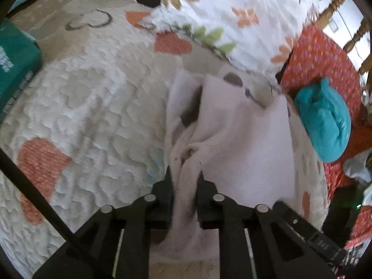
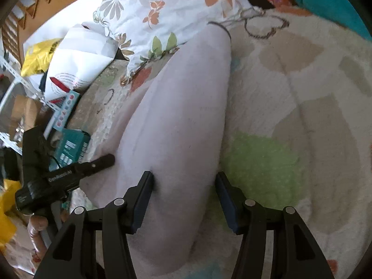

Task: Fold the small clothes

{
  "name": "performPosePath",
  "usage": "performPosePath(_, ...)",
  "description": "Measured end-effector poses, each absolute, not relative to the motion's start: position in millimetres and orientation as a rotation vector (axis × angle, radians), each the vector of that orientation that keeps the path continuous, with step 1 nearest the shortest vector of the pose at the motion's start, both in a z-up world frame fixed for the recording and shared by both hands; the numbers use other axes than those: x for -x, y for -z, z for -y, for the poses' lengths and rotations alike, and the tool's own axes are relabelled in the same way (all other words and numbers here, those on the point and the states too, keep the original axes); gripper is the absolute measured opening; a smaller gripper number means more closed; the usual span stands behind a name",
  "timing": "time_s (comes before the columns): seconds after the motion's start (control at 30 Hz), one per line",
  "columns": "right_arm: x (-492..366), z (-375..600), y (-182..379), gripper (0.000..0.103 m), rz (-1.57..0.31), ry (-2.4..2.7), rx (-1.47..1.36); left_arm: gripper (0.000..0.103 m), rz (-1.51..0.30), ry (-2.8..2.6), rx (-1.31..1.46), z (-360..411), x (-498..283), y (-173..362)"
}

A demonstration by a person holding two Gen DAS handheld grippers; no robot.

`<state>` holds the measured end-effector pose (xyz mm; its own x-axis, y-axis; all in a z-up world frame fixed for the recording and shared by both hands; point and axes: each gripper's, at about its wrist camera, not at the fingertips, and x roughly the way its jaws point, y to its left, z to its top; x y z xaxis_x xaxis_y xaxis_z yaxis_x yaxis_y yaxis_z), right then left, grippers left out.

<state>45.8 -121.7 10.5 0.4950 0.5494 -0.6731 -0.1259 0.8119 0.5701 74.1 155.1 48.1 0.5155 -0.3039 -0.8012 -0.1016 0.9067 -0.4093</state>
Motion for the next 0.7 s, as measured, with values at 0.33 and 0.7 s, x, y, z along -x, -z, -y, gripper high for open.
performPosePath(0.33,-65.3,117.8,6.8,0.031,-0.998,-0.484,-0.698,0.015,-1.096,0.065,0.488,-163.5,-68.5,-23.4)
performPosePath(0.7,-13.5,166.7,-23.5,0.035,-1.018,-0.459,-0.444,0.019,-1.152,0.159,0.340,-101.1,-29.2,-27.7)
